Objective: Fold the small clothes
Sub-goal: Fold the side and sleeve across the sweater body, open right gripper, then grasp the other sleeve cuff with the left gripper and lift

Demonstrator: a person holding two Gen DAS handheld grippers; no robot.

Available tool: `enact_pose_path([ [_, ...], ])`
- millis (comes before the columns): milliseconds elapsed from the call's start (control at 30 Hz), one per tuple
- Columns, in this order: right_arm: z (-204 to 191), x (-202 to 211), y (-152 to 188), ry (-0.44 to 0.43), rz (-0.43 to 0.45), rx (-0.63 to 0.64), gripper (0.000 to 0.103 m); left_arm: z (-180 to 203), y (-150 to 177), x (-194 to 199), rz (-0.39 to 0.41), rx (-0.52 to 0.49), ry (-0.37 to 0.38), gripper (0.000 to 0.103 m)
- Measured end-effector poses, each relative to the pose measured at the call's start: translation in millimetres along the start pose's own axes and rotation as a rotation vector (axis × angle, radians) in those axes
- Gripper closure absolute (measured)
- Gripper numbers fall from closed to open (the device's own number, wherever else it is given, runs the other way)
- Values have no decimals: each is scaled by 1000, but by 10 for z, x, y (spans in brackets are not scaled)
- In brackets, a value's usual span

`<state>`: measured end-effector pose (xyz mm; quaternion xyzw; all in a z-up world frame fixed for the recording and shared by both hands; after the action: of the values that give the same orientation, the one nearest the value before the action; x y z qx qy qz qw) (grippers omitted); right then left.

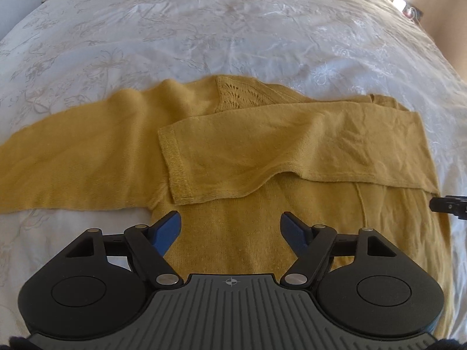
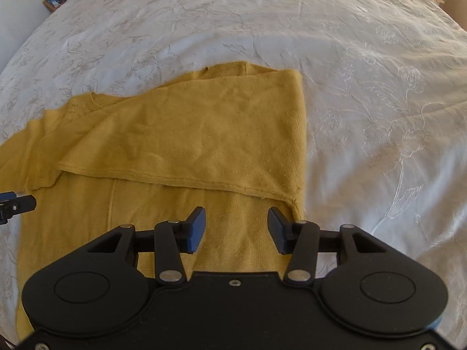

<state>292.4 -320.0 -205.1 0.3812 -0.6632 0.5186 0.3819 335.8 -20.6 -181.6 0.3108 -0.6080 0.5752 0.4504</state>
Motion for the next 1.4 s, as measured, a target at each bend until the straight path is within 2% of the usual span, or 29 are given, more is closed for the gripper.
enact_pose_path([
  [167, 116, -198, -35, -90, -9, -14, 47, 33, 16, -168, -28, -61, -56, 29],
  [233, 166, -293, -58, -9, -1, 6, 47, -2, 21, -212, -39, -78, -85, 29],
  [300, 269, -351, -76, 56, 5, -6, 55, -54, 24, -227, -40, -85, -112, 29],
  [333, 328, -360, -78, 67, 7, -23, 56, -73, 14, -237, -39, -87, -128, 29],
  [400, 395, -371, -64, 77, 9, -28, 65, -117, -6, -256, -35, -90, -163, 29],
  [533, 329, -365, -23, 93, 21, 18, 65, -189, -75, -311, -30, -77, -199, 29],
  [667, 334, -381, -34, 105, 25, -8, 65, -201, -207, -381, -9, -93, -259, 28],
  [767, 320, -385, -48, 120, 23, -9, 65, -268, -307, -424, -3, -71, -317, 28],
  [867, 298, -377, -30, 131, 25, 1, 65, -437, -384, -457, -25, 0, -353, 27],
  [967, 277, -353, -7, 139, 23, 8, 65, -584, -381, -405, -40, 63, -392, 27],
  [1033, 278, -311, 17, 136, 20, 2, 65, -638, -346, -354, -39, 67, -428, 27],
  [1133, 250, -248, 47, 127, 13, 11, 60, -755, -249, -275, -56, 84, -489, 28],
  [1200, 208, -170, 67, 117, 19, 19, 44, -881, -156, -193, -52, 129, -476, 28],
  [1267, 158, -73, 90, 107, 42, 21, 28, -1050, -51, -111, -51, 188, -439, 28],
  [1367, 54, 65, 126, 70, 65, 21, 25, -1347, 123, -6, -46, 274, -332, 28],
  [1400, 5, 104, 135, 58, 69, 20, 21, -1446, 173, 26, -40, 300, -293, 28],
])
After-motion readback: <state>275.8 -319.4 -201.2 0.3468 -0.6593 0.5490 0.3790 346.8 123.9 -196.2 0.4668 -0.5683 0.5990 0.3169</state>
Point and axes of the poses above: each gripper's, at about its wrist camera, not at the fingertips, and x roughly against the way its jaws point, z to its right, y to its underside, the point moved 1 cm from there along -x, roughly the way its jaws point
